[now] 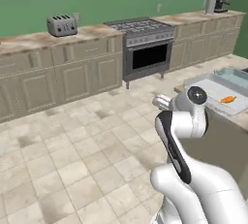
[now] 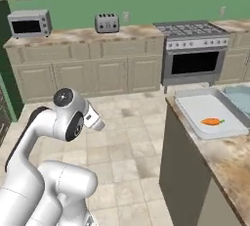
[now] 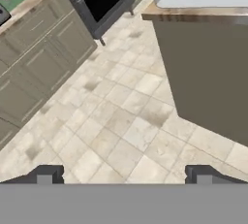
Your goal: Place one carrot and one steak in each tupperware on the nearby counter, to pack two identical lunches.
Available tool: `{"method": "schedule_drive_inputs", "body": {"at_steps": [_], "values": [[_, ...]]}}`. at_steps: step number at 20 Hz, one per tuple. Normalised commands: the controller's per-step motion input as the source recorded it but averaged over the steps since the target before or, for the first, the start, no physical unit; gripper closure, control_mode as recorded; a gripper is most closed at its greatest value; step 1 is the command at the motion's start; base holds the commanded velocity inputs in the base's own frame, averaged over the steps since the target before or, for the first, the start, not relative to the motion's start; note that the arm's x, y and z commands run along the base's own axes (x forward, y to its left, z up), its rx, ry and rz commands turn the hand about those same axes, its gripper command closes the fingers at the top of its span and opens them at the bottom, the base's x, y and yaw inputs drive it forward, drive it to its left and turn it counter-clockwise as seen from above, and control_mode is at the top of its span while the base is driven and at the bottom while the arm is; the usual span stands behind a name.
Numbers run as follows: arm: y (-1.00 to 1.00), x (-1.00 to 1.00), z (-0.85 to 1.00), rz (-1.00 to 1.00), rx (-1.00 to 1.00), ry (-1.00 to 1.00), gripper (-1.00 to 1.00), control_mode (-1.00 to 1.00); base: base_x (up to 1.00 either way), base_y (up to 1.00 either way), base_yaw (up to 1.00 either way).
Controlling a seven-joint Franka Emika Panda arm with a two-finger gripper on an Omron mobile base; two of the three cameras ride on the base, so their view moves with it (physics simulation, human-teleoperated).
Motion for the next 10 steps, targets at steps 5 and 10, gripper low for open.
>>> {"method": "schedule_drive_inputs", "body": {"at_steps": [5,10], "values": [[0.00,0.00,0.00,0.00,0.00,0.00,-1.00,1.00,-0.42,0.00,0.85],[0.00,0.00,0.00,0.00,0.00,0.00,-1.00,1.00,-0.38,0.00,0.86]]}}
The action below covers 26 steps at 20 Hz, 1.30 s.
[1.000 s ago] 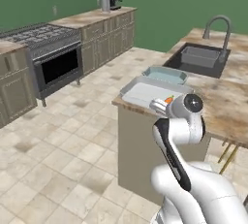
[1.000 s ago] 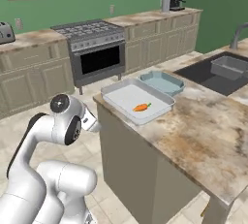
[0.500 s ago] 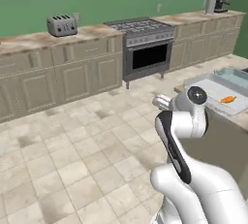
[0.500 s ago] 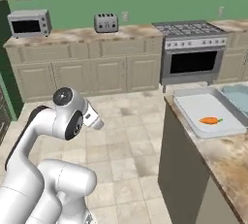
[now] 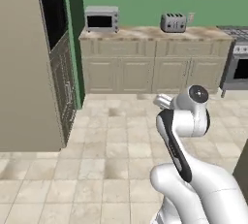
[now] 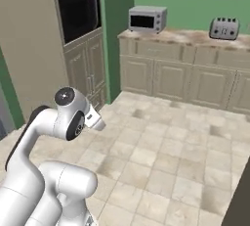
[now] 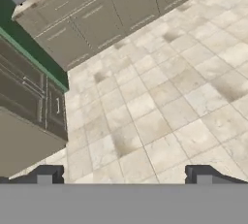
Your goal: Place one carrot and one steak in each tupperware on the nearby counter, to pack two identical lunches.
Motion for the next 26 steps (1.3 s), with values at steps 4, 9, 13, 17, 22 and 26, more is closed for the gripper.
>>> {"method": "schedule_drive_inputs", "body": {"at_steps": [4,9,13,17,22,26], "values": [[0.00,0.00,0.00,0.00,0.00,0.00,-1.00,1.00,-0.42,0.00,0.86],[0.00,0.00,0.00,0.00,0.00,0.00,-1.00,1.00,-0.50,0.00,0.84],[0.00,0.00,0.00,0.00,0.00,0.00,-1.00,1.00,-0.54,0.00,0.83],[0.00,0.00,0.00,0.00,0.00,0.00,-1.00,1.00,-0.80,0.00,0.74],[0.00,0.00,0.00,0.00,0.00,0.00,-1.00,1.00,-0.96,0.00,0.63],[0.00,0.00,0.00,0.00,0.00,0.00,-1.00,1.00,-0.99,0.01,0.57]]}}
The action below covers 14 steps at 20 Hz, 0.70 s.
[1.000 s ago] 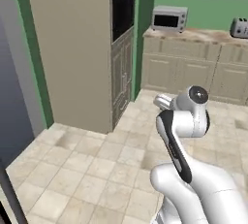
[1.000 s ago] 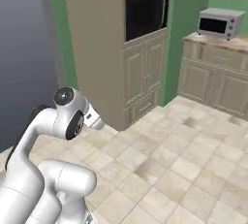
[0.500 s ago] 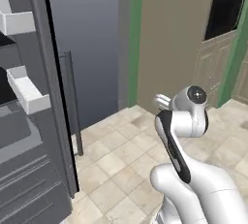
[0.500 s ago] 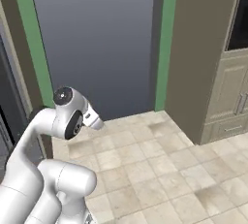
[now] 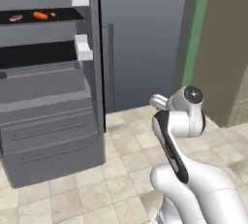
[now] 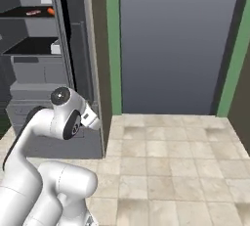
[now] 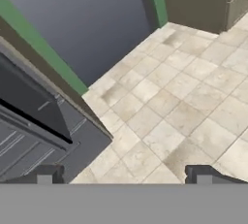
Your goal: Place one carrot and one steak in each tupperware on the nearby counter, to pack two identical lunches.
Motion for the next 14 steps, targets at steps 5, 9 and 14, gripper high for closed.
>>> {"method": "schedule_drive_inputs", "body": {"at_steps": [5,9,14], "values": [[0.00,0.00,0.00,0.00,0.00,0.00,-1.00,1.00,-0.42,0.50,0.65],[0.00,0.00,0.00,0.00,0.00,0.00,-1.00,1.00,0.60,0.74,0.43],[0.00,0.00,0.00,0.00,0.00,0.00,-1.00,1.00,0.99,0.18,0.15]]}}
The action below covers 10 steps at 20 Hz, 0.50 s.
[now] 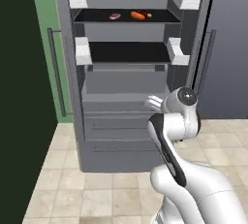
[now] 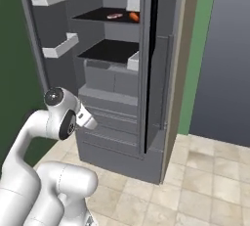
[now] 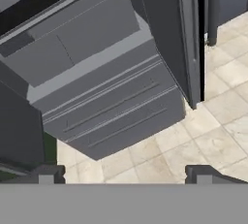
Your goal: Place one carrot and one steak in each tupperware on the nearby counter, to pack two identical lunches.
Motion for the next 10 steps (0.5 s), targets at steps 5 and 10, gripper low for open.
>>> {"method": "schedule_drive_inputs", "body": {"at_steps": [5,10], "values": [[0.00,0.00,0.00,0.00,0.00,0.00,-1.00,1.00,1.00,0.00,0.05],[0.00,0.00,0.00,0.00,0.00,0.00,-1.00,1.00,1.00,0.31,0.00]]}}
